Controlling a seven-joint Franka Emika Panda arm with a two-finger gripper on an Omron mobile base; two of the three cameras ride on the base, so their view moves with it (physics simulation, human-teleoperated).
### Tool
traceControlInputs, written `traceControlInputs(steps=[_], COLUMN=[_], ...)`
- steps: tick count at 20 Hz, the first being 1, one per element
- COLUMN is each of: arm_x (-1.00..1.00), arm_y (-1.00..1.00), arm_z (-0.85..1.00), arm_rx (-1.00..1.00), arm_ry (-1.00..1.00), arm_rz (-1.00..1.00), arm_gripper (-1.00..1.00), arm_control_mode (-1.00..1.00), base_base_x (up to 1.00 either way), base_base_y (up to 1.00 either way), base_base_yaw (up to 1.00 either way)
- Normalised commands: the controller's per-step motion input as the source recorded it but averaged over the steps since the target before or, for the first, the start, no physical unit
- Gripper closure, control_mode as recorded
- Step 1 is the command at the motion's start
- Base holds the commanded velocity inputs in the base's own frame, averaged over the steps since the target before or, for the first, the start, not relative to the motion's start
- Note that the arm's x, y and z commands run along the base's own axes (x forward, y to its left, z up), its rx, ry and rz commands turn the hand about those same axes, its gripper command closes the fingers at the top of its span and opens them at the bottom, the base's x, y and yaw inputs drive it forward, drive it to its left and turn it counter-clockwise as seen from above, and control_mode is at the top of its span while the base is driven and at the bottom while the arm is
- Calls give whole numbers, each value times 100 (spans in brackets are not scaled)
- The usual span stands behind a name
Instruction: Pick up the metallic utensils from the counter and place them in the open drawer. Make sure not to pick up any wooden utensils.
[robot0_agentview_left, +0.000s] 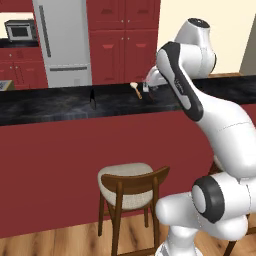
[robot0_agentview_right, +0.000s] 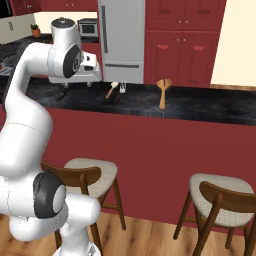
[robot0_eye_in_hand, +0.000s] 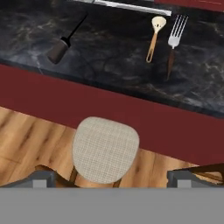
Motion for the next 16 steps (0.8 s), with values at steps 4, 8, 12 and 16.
traceControlInputs(steps=[4, 8, 12, 16], arm_x=[34, 46, 74, 77], arm_y=[-4, -7, -20, -33], arm_z=[-51, -68, -46, -41], arm_rx=[-6, 0, 0, 0], arm_ry=[4, 0, 0, 6], arm_rz=[0, 0, -5, -8], arm_gripper=[-100, -100, -100, -100], arm_control_mode=[-100, -100, -100, -100], base_base_x=[0, 0, 0, 0], base_base_y=[0, 0, 0, 0], base_base_yaw=[0, 0, 0, 0])
